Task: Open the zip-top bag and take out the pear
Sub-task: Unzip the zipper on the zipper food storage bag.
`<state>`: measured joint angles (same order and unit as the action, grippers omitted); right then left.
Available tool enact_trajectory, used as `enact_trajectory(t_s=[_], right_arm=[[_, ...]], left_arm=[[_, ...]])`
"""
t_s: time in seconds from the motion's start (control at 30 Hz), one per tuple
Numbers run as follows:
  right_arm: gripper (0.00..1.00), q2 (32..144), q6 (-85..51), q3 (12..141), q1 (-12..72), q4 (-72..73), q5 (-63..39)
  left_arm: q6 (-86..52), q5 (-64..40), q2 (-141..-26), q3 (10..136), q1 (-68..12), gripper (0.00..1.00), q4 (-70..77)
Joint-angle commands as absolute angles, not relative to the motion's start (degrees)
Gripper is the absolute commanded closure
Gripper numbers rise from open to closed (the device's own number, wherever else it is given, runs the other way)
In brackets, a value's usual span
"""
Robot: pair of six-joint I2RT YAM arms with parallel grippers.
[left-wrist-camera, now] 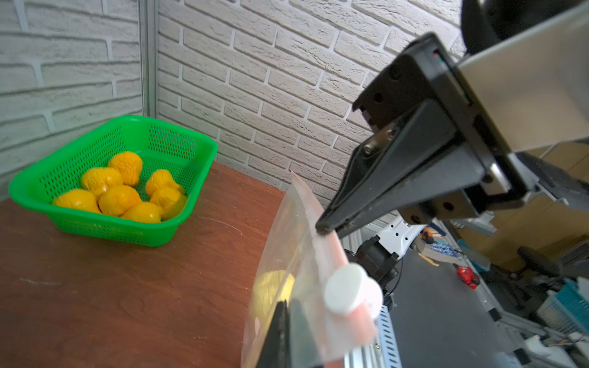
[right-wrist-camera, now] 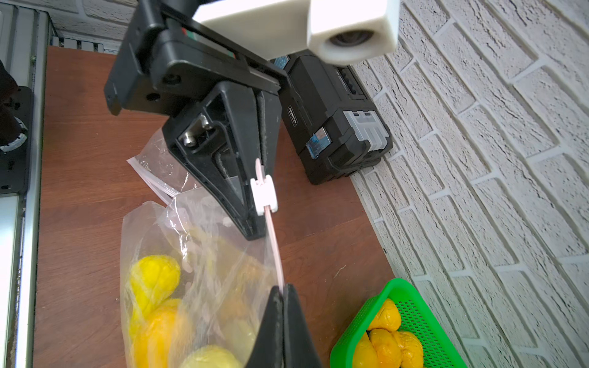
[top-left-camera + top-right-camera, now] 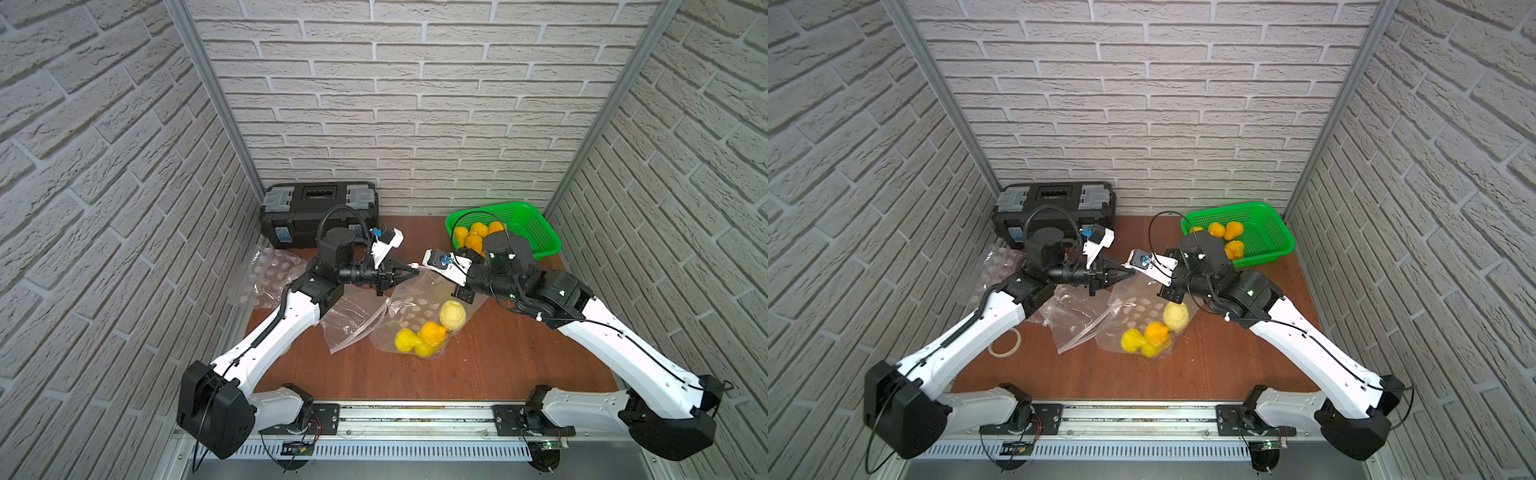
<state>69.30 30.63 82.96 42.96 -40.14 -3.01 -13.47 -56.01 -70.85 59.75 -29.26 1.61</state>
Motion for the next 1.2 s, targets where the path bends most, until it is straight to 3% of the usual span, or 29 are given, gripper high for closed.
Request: enact_trajectory(t_s=[0.0,0.07,0.17,0.57,1.17], right_arm=[[0.81,70.26,26.98,86.10,42.80,-39.50,-7.90],[0.64,71.39,24.83,87.51,42.80,-38.93,-10.91],[0.53,73.07,22.05,88.90,42.81,-37.47,-13.82],[0.76,76.93,20.44,91.69,42.80,-37.34,-17.36],[0.77,75.51,19.95,91.22,42.81,-37.21,-13.49]], left_arm=[[-10.73,-58.59,-69.34,61.27,-28.90,1.00,3.62],[-10.74,-59.36,-69.30,61.39,-28.94,1.00,3.52],[-10.70,-59.68,-69.35,61.44,-28.99,1.00,3.52],[-9.36,-59.32,-68.74,61.39,-28.94,1.00,1.99],[-8.59,-59.13,-68.64,61.08,-28.47,1.00,1.06]])
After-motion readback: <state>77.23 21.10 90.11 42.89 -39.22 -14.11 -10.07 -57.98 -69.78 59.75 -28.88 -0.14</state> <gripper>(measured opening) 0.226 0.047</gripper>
